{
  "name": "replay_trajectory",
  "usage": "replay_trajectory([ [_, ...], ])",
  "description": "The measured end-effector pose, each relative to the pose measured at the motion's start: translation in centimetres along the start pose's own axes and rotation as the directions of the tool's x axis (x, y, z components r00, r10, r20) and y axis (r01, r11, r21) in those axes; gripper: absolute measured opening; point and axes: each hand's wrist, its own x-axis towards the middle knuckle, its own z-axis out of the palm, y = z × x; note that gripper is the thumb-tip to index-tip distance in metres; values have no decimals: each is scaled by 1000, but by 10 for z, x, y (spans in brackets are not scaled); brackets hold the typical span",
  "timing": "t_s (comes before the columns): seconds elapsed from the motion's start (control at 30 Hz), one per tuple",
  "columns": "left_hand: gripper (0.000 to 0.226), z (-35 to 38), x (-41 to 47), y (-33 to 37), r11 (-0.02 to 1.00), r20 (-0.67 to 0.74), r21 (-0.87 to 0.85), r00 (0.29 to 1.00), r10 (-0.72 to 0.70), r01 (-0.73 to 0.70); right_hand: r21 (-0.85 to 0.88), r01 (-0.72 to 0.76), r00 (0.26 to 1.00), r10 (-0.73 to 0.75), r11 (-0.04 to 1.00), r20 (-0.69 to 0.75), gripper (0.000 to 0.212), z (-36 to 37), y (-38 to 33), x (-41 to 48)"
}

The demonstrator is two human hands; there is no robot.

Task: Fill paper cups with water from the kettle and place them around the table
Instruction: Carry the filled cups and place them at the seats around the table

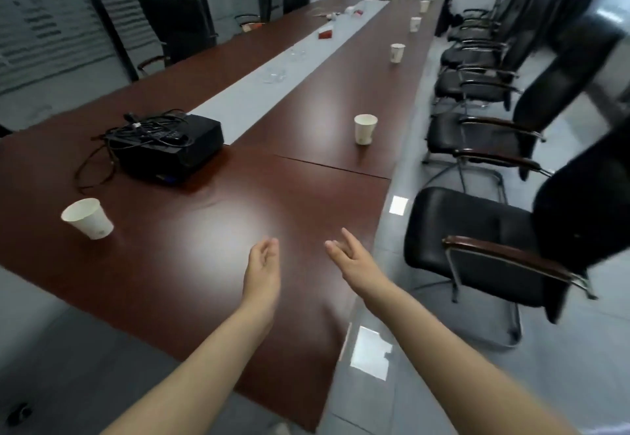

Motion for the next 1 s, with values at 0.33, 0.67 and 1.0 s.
replay_trajectory([
  [0.33, 42, 180, -122, 21, 998, 425, 16, 904, 49, -61, 175, -81, 909, 145, 981, -391, 64, -206, 71, -128],
  [0.67, 40, 354, -205, 50, 995, 746, 47, 666, 21, -84, 293, -73, 751, 246, 953, -613, 61, -351, 108, -212],
  [1.0, 40, 538, -243, 85, 991, 879, 74, 477, -11, -115, 330, -80, 612, 308, 941, -729, 67, -514, 119, -221],
])
